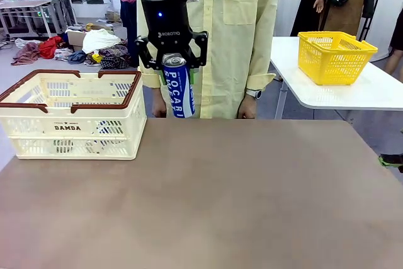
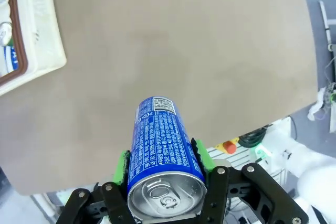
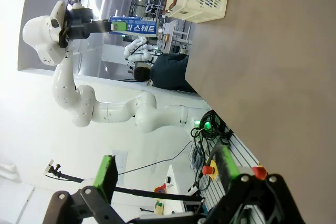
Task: Place the drinks into the Shopping basket.
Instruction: Pick up one drink and place it into the Shopping basket.
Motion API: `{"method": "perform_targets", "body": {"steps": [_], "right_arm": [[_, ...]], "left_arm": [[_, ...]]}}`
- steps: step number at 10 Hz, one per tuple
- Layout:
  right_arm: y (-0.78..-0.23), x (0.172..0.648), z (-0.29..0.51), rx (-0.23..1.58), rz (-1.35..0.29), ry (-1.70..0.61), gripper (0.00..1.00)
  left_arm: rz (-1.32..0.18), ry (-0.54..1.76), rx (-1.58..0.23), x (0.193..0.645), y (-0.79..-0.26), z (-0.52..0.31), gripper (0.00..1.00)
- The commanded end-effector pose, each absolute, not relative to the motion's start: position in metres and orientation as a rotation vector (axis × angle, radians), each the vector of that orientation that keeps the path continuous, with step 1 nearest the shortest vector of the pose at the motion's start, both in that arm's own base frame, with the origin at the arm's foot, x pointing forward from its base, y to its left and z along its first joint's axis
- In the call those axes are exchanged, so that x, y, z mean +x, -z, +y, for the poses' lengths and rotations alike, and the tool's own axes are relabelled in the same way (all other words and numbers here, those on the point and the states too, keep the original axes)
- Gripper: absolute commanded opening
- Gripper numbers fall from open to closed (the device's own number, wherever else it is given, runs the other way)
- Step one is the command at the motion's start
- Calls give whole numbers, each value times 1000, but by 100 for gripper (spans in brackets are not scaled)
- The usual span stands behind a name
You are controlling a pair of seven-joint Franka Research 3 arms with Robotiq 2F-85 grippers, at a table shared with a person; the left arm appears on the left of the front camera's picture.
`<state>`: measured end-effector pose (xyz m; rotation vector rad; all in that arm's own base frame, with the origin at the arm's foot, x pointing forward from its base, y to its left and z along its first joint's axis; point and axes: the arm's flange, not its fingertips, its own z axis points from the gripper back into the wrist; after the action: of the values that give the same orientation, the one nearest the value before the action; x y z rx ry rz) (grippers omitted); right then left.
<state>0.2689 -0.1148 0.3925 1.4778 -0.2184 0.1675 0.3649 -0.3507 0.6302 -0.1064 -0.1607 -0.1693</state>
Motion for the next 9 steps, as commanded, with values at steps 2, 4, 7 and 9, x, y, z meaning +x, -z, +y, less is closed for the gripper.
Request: {"method": "perform_targets", "body": {"steps": [2, 4, 7, 9], "right_arm": [[-396, 268, -115, 1484, -207, -163, 100], [-396, 268, -115, 1484, -207, -163, 100], [-396, 268, -115, 1484, -207, -163, 100], [-396, 268, -115, 1484, -207, -163, 100]], "left_arm": [[-163, 192, -84, 361, -628, -355, 0], [-257, 107, -102, 389, -640, -335, 0], [-407, -9, -167, 454, -678, -216, 0], [-451, -113, -194, 485, -665, -130, 0]]}}
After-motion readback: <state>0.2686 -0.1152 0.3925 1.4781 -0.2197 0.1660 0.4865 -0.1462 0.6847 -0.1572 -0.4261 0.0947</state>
